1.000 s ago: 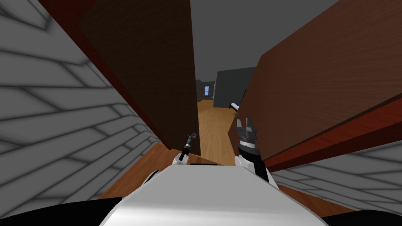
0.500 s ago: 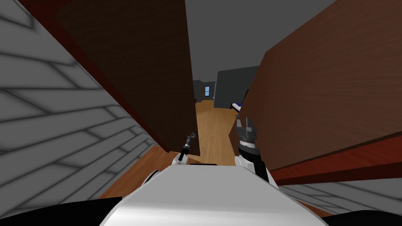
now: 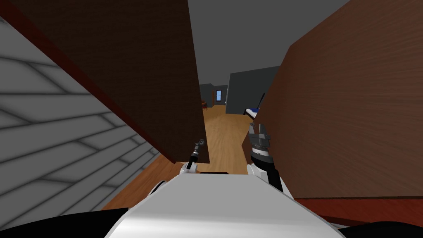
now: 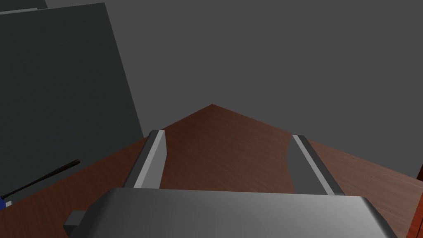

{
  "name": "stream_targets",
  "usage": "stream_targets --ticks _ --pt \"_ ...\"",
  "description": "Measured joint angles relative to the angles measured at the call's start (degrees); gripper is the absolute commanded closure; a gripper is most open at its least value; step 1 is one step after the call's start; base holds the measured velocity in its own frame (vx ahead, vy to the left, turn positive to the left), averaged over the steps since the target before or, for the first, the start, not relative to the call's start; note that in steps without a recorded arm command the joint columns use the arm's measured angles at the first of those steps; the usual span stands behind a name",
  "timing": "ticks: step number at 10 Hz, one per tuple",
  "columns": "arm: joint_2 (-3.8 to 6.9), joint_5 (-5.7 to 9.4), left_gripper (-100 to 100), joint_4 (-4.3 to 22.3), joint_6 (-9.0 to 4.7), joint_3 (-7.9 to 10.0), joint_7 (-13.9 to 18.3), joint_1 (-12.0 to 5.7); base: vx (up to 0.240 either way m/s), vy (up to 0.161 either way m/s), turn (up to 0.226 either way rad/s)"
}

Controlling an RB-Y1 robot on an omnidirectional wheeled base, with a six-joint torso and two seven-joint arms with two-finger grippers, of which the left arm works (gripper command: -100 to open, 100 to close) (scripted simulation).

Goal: Push the door open

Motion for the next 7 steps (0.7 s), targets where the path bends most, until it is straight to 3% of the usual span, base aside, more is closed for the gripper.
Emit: stream_targets --ticks 1,2,3,4,7 --pt "-0.03 0.33 100 0.4 -0.2 0.66 -0.2 -0.05 0.196 -0.086 0.11" --pt "-0.06 0.82 100 3.2 -1.32 1.59 -0.5 -1.48 0.125 -0.085 0.034" --pt "0.16 0.98 100 2.5 -1.52 1.96 -0.6 -1.03 0.049 -0.041 0.008" --pt "0.25 1.04 100 0.8 -0.75 2.14 -0.8 -0.34 0.112 -0.06 0.055" --pt "0.09 2.08 100 1.5 -0.19 4.25 -2.0 -0.52 0.151 -0.115 0.072"
